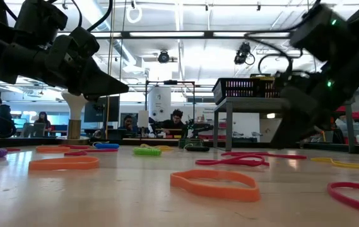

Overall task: Pick & Place Office Desk Supplies
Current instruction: Put the red rubber band into the left black bin on the shelf

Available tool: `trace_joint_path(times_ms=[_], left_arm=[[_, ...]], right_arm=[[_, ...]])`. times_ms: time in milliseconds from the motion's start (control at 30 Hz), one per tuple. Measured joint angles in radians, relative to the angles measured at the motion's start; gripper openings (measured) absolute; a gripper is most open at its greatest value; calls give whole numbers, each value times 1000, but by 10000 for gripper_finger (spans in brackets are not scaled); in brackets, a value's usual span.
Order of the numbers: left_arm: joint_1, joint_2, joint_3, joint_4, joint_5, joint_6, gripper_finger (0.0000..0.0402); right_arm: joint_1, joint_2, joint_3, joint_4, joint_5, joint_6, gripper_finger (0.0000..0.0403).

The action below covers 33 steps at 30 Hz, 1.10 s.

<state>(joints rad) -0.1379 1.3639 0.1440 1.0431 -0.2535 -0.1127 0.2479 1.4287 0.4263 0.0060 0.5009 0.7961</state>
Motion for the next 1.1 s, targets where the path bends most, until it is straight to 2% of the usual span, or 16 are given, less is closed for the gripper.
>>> trace_joint_path(times_ms=[133, 267, 667, 867, 1100], left_arm=[[0, 0, 0, 0, 0, 0, 9], [0, 0, 0, 1, 0, 0, 9], [0, 0, 0, 0, 0, 0, 9], [0, 0, 0, 0, 0, 0, 9], [0, 0, 0, 0, 0, 0, 9]], right_arm=[[-35, 76, 4, 18, -1, -3, 162], [-44, 130, 4, 88, 19, -54, 143], [-23, 136, 3, 160, -8, -153, 10], [28, 129, 48, 149, -68, -222, 7], [95, 124, 168, 107, -71, -338, 4]])
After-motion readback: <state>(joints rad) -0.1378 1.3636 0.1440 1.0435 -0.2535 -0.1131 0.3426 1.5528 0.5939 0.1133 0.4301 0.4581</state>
